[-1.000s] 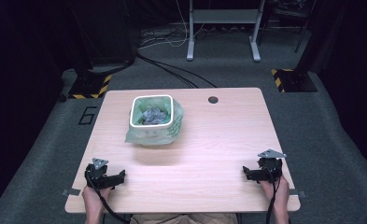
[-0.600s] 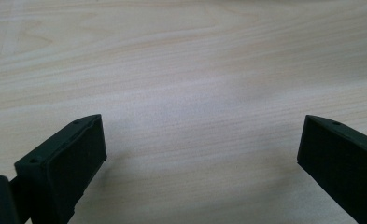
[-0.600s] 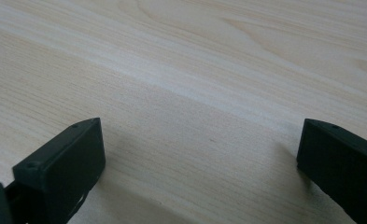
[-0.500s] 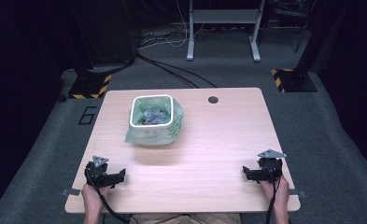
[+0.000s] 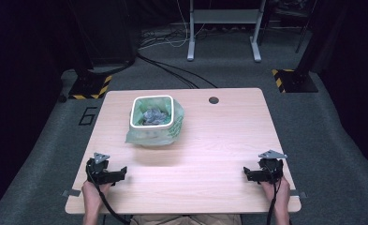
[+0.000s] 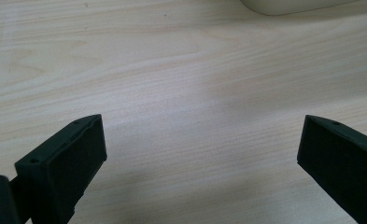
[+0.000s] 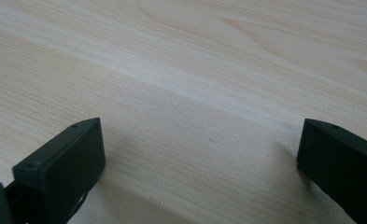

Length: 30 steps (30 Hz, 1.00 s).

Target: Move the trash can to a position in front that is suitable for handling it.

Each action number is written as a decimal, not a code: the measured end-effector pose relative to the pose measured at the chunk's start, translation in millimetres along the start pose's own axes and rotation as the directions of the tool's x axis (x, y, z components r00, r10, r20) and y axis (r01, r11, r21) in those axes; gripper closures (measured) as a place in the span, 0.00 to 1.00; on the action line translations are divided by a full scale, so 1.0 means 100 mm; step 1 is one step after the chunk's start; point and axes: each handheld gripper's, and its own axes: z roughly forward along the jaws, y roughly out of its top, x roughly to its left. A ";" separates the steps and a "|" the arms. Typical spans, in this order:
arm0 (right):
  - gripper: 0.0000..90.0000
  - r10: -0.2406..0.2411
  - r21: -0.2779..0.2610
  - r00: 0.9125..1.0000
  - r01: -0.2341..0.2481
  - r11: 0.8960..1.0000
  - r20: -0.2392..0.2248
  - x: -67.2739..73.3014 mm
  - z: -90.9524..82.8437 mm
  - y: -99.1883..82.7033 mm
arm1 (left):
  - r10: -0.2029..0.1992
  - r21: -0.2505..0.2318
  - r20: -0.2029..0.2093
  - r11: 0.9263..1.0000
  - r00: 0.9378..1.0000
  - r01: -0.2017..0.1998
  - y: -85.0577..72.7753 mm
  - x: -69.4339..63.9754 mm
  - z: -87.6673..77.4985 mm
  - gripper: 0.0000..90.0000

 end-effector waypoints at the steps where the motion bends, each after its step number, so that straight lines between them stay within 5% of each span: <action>1: 0.00 0.000 0.000 1.000 0.000 1.000 0.000 0.00 0.00 0.00 | 0.002 0.004 0.001 1.000 1.000 -0.002 0.01 0.00 0.00 0.01; 30: 0.00 0.000 0.000 1.000 0.000 1.000 0.000 0.00 0.00 0.00 | 0.048 0.008 0.047 0.999 0.998 -0.048 0.29 -0.06 -0.02 0.02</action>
